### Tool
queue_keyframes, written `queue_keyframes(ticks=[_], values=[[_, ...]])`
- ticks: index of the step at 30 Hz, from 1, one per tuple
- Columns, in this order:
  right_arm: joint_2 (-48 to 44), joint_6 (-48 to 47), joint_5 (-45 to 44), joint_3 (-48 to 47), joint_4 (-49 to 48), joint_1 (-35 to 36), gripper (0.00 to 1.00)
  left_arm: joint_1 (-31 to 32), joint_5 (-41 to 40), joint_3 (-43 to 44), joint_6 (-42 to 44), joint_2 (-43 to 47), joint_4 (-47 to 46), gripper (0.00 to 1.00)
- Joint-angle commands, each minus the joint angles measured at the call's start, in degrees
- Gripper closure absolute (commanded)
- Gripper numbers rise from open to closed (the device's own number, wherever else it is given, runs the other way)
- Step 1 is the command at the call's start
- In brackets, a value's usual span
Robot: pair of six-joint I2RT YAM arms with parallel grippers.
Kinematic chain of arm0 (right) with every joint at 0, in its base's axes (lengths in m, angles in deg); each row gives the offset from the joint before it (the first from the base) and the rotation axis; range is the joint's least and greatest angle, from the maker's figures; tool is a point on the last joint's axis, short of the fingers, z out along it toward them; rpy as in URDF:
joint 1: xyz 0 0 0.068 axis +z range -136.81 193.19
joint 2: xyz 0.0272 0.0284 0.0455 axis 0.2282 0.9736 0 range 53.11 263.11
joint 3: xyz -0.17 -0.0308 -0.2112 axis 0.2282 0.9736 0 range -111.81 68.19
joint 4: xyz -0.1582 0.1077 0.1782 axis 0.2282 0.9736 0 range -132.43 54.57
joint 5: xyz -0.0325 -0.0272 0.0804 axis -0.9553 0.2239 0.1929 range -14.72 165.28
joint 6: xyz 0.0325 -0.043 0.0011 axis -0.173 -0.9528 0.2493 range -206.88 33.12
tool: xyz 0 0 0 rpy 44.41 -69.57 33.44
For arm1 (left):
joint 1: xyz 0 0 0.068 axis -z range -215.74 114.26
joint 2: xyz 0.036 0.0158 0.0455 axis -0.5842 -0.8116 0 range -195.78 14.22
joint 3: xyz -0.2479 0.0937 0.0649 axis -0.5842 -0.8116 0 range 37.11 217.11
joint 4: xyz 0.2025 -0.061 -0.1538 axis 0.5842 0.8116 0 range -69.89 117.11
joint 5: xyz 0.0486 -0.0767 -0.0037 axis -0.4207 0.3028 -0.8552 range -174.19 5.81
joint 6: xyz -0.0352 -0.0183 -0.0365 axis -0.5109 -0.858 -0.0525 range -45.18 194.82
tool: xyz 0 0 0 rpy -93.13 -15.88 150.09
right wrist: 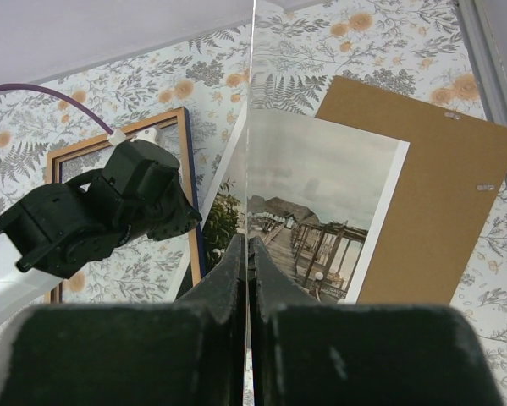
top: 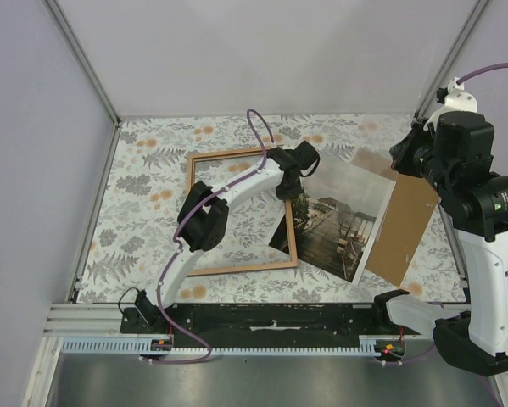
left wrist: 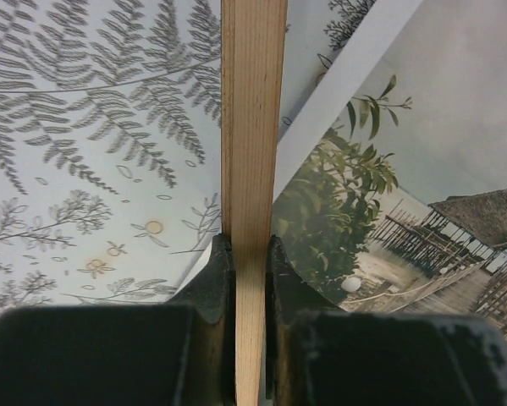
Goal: Put the photo into the frame
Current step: Move the frame body to the center of the board.
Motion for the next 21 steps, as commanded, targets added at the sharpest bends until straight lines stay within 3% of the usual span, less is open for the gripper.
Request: queue_keyframes(ticks=[1,9,21], values=[[-1.05,-1.35,-2.11,-1.32,-0.37,-0.27,1.0,0.98,2.53,6.58,-9.99,-3.03,-3.58,0.98],[-1.05,-1.87,-2.47,0.18,-0.37,-0.09,1.0,1.16,4.45,5.71,-9.73,-3.73,-6.83,0.97],[0.18,-2.84,-2.29,-0.08,-0.54,-0.18,1.0,1.16,6.31,1.05,-6.04,-1.28,-11.49,0.61]])
